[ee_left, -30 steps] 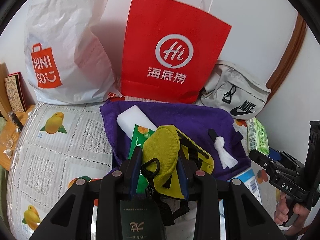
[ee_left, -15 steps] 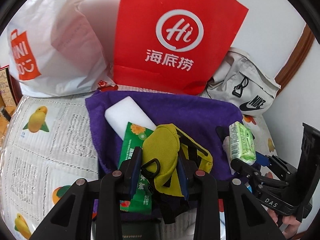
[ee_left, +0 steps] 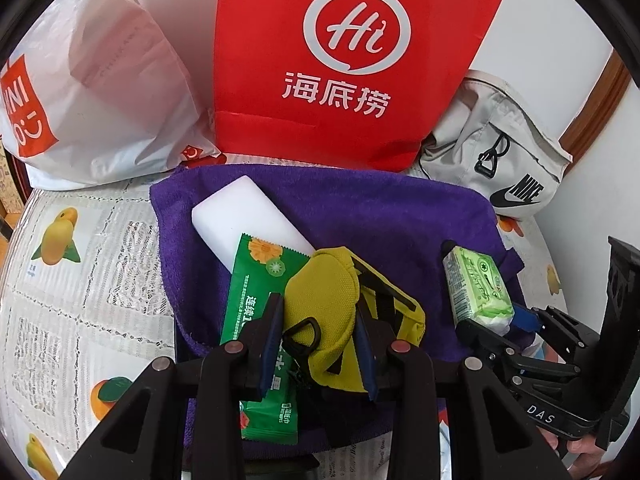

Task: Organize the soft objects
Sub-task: 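Carry the yellow pouch with the left tool while the right tool carries the green pack over the towel, then open the left tool to drop the yellow pouch while the right tool releases the green pack on the towel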

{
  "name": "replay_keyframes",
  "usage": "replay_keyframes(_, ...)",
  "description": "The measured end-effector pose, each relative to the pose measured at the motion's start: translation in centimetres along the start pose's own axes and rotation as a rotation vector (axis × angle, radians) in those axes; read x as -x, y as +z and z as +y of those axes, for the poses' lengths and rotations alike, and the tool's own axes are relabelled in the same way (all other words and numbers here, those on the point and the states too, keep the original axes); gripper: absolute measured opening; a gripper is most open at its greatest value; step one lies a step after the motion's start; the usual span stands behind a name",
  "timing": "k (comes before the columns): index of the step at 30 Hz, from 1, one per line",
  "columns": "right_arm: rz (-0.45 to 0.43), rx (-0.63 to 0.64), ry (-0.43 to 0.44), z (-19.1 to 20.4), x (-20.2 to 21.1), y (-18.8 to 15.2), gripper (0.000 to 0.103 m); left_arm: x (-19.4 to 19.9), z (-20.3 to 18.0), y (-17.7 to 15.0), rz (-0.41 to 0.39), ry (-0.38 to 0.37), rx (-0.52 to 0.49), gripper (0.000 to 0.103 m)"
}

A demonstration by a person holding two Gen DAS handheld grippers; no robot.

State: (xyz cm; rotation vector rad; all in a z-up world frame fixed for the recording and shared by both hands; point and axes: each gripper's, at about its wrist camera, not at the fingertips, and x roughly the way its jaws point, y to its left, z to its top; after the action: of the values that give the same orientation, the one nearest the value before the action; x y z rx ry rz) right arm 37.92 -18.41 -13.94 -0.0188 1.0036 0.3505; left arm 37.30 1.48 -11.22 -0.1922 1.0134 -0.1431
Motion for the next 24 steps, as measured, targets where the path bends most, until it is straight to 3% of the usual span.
replay_keyframes(7, 0.002, 0.010, -0.003, 0.1, -0.1, 0.1, 0.061, 0.2, -0.1, 0.1, -0.001, -0.001, 0.002, 0.033)
replay_keyframes(9, 0.003, 0.006, -0.002, 0.0, 0.0, 0.0, 0.066, 0.4, -0.1, 0.1, 0.000, 0.003, -0.001, 0.034)
replay_keyframes(12, -0.009, -0.009, -0.008, -0.1, 0.7, 0.1, 0.073, 1.0, -0.3, 0.2, -0.005, 0.032, -0.006, 0.047)
replay_keyframes(24, -0.098, -0.001, 0.005, 1.2, 6.3, -1.8, 0.073, 6.2, -0.7, -0.7, -0.086, 0.038, -0.015, 0.047)
